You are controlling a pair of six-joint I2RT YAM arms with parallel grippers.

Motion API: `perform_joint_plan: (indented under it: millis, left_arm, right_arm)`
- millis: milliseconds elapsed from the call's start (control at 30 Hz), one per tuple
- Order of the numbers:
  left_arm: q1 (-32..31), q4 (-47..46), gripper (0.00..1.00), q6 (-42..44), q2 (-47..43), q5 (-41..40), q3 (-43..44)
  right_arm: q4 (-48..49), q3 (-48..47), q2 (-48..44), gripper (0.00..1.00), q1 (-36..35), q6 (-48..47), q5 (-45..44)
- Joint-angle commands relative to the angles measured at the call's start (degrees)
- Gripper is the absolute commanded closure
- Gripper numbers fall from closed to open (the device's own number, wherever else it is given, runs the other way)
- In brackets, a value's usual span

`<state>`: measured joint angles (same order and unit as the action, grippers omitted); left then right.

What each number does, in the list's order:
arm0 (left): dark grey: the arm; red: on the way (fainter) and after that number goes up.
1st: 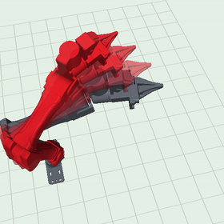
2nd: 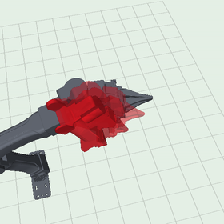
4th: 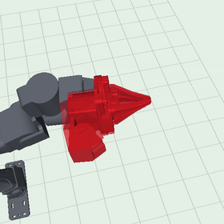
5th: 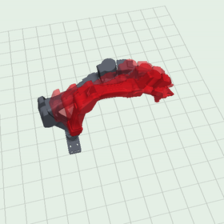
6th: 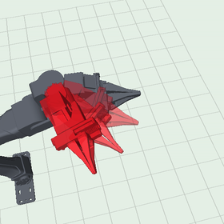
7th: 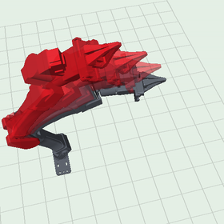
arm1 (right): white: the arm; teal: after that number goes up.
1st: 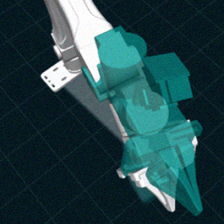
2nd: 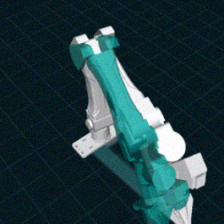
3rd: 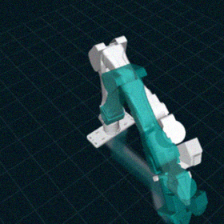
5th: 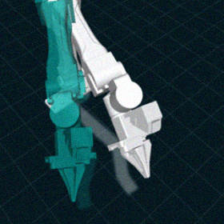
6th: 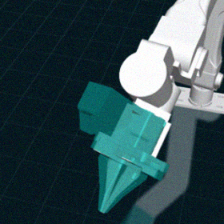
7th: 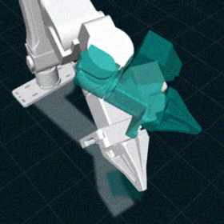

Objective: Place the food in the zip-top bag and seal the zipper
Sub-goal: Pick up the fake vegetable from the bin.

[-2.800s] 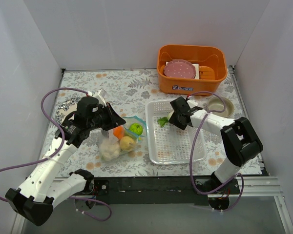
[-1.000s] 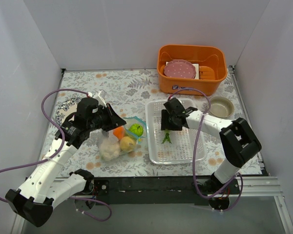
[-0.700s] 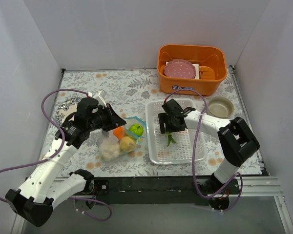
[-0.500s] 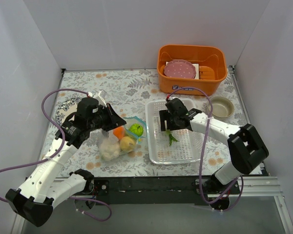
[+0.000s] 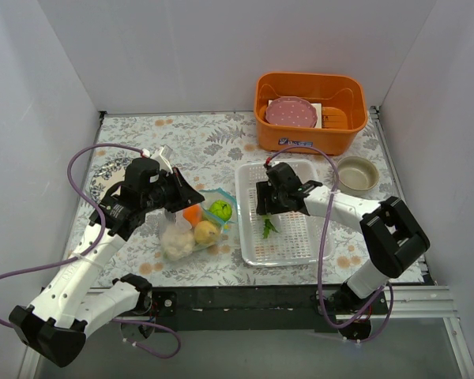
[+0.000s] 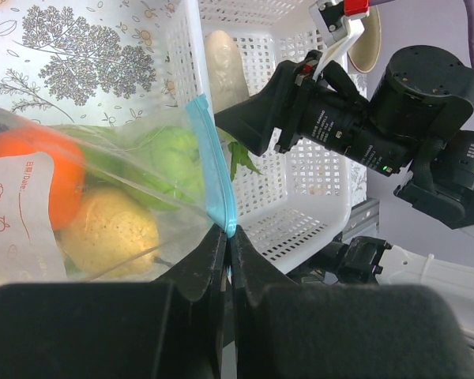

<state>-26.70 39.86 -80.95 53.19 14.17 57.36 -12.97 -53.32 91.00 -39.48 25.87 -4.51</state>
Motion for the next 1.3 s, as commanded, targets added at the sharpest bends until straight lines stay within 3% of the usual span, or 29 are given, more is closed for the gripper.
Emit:
perform_joint_plan:
  millis: [0, 133, 267, 400, 533, 767, 1067, 1267]
  left_arm:
    - [0.16, -0.66, 1.0, 0.35, -1.24, 0.33, 0.38]
    - [0.16, -0.57, 1.0, 0.53, -1.07, 0.5, 0.47]
    - [0.16, -0.74, 1.0, 0.44, -0.98, 0.5, 0.47]
    - [0.16, -0.92, 1.0, 0.35, -0.63, 0.68, 0.47]
    - [0.16, -1.53, 1.0, 0.26, -0.19, 1.38, 0.03]
    - [0.16, -1.8, 1.0, 0.26, 0.42, 2.35, -0.15]
    - [0.16, -1.53, 1.0, 1.14, 2.09, 3.75, 0.64]
    - [0.16, -1.98, 1.0, 1.67, 3.15, 6.3, 0.38]
  right_arm:
    - [3.83, 1.46, -2.93, 0.44, 0.02, 0.76, 0.21]
    - [4.27, 3.04, -7.31, 0.65, 0.02, 1.46, 0.47]
    - [6.02, 5.06, -14.17, 0.65, 0.11, 1.29, 4.06]
    - [10.33, 6.04, -21.9, 0.64, 0.11, -2.22, 15.3]
    - [6.57, 1.65, -21.48, 0.64, 0.02, -6.87, 30.04]
    - [3.22, -3.28, -16.22, 0.64, -0.41, -11.8, 41.94]
    - [-3.1, -4.77, -13.49, 0.65, -4.19, -17.6, 46.08]
    - [-9.25, -13.1, -7.17, 0.63, -6.22, -21.73, 45.3]
